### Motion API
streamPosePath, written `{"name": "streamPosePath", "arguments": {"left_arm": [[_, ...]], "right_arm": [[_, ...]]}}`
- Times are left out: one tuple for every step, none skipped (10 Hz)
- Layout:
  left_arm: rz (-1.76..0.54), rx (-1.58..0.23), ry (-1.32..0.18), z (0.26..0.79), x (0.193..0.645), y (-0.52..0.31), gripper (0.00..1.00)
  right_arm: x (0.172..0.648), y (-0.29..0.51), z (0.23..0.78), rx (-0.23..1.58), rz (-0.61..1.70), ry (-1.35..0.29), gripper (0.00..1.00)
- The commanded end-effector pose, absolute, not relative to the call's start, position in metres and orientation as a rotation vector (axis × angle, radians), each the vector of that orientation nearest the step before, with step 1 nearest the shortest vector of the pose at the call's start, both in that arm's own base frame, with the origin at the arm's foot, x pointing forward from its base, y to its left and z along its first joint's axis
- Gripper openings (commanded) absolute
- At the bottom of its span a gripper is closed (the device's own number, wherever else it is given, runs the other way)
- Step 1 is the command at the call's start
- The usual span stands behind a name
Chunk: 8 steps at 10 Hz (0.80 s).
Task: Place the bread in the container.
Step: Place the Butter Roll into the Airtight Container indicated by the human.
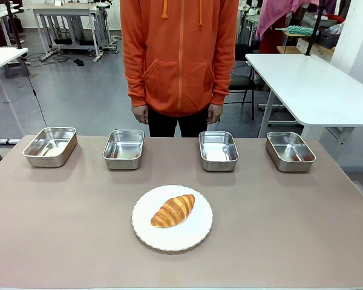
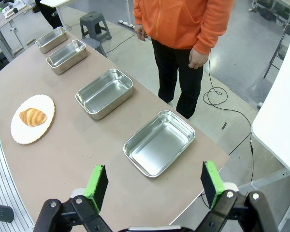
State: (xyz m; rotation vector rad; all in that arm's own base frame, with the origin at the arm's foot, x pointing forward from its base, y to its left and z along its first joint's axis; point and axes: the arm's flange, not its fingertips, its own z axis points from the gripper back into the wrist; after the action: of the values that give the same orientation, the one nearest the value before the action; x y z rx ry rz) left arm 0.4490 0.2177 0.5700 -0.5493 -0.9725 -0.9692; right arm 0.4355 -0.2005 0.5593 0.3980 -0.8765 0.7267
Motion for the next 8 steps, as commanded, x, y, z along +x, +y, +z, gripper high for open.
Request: {"name": "streamPosePath", "arguments": {"left_arm": [[-0.980, -0.556, -0.978, 0.5707, 0.4478, 0.2188, 1.00], [-0.980, -0.556, -0.978, 0.5707, 0.4478, 0.2188, 1.00], [-0.980, -0.556, -0.978, 0.5707, 0.4478, 0.2188, 1.00], [-0.980, -0.556, -0.978, 0.5707, 0.4478, 0.2188, 1.00], [-0.980, -0.556, -0.978, 0.5707, 0.4478, 0.2188, 1.00], [-0.980, -0.556, -0.978, 0.5707, 0.4478, 0.2188, 1.00], [-0.980, -0.556, -0.978, 0.5707, 0.4478, 0.2188, 1.00], [-0.980, -0.556, -0.978, 0.5707, 0.4478, 0.2188, 1.00]], "right_arm": [[0.4376, -0.2000, 0.5585, 0.408, 0.738, -0.904, 1.00], [0.4376, -0.2000, 0.5585, 0.408, 0.738, -0.904, 1.00], [0.4376, -0.2000, 0.5585, 0.408, 0.738, -0.904, 1.00], [0.4376, -0.2000, 0.5585, 0.408, 0.738, -0.904, 1.00], [0.4376, -0.2000, 0.5585, 0.408, 0.738, -0.904, 1.00], [0.4376, -0.2000, 0.5585, 0.408, 0.738, -0.904, 1.00], [0.4376, -0.2000, 0.5585, 0.408, 0.738, -0.904, 1.00], [0.4376, -0.2000, 0.5585, 0.408, 0.738, -0.904, 1.00]]}}
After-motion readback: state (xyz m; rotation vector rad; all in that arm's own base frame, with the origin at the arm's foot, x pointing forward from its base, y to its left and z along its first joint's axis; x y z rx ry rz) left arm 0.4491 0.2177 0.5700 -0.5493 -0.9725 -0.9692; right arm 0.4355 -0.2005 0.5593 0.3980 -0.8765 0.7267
